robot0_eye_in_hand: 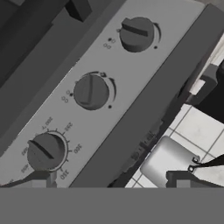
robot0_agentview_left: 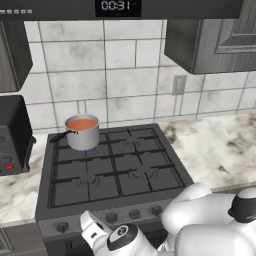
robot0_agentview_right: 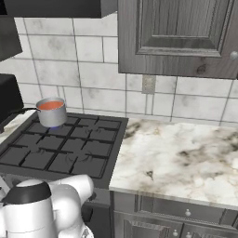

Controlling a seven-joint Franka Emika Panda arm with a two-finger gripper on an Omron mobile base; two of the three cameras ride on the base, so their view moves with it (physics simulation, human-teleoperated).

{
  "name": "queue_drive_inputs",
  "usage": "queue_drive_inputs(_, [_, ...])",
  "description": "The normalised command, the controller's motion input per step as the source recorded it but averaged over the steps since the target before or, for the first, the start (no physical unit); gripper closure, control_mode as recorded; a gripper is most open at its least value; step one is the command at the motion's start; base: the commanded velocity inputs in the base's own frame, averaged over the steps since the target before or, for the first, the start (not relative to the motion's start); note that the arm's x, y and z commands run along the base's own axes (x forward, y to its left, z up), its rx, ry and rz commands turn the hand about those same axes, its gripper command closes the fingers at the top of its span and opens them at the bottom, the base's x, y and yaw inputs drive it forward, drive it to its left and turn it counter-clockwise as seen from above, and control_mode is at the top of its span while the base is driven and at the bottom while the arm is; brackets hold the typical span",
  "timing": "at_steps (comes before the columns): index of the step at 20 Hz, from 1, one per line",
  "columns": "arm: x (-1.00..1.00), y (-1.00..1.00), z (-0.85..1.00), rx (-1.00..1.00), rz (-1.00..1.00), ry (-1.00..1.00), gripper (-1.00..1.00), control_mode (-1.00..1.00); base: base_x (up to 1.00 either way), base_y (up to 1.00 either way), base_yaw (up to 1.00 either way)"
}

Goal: Wait until the marinara sauce is simmered to a deep red color and then turn off the stove.

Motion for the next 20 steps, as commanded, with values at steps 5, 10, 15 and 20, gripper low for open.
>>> queue_drive_inputs(5, [0.00, 0.05, -0.22, -0.01, 0.00, 0.00, -1.00, -1.00, 0.00, 0.00, 0.00])
queue_drive_inputs(10, [0.00, 0.07, -0.19, -0.01, 0.00, 0.00, -1.00, -1.00, 0.00, 0.00, 0.00])
queue_drive_inputs(15, [0.00, 0.01, -0.09, 0.00, 0.00, -0.01, -1.00, -1.00, 0.00, 0.00, 0.00])
queue_drive_inputs(20, [0.00, 0.02, -0.01, 0.00, 0.00, -0.01, -1.00, -1.00, 0.00, 0.00, 0.00])
